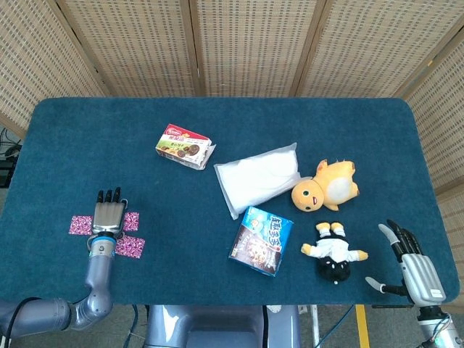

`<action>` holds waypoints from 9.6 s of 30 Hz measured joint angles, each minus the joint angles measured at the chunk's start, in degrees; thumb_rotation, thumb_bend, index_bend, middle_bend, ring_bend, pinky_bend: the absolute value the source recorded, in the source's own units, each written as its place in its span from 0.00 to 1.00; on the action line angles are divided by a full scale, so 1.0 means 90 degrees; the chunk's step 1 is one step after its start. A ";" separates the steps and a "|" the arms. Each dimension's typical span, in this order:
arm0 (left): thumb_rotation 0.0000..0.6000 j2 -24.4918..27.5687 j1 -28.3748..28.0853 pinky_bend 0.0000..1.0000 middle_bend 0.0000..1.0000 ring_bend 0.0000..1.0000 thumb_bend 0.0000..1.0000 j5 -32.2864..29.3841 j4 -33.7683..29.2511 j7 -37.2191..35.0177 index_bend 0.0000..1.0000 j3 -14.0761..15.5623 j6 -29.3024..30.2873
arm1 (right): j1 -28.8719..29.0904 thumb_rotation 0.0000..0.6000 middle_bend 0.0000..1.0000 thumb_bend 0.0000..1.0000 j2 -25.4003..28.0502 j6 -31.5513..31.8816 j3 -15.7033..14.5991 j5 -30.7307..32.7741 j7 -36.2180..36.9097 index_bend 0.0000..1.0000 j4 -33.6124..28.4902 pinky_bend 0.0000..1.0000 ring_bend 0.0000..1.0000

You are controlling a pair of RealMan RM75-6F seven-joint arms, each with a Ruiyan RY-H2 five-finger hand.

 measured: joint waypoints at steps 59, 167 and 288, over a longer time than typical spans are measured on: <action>1.00 0.0072 0.0088 0.00 0.00 0.00 0.37 0.0098 -0.0092 -0.0111 0.51 0.0070 -0.0137 | -0.0003 1.00 0.00 0.10 -0.0016 0.0008 -0.0007 -0.0001 0.0004 0.04 0.0032 0.00 0.00; 1.00 0.1608 0.1208 0.00 0.00 0.00 0.30 0.1835 0.0475 -0.1830 0.34 0.0808 -0.1155 | 0.0002 1.00 0.00 0.10 -0.0056 -0.0001 -0.0031 -0.0039 -0.0287 0.04 -0.0060 0.00 0.00; 1.00 0.0789 0.1461 0.00 0.00 0.00 0.22 0.3099 -0.0958 -0.0709 0.31 0.1056 -0.0263 | -0.0015 1.00 0.00 0.10 -0.0020 0.0047 -0.0013 -0.0036 -0.0191 0.04 -0.0061 0.00 0.00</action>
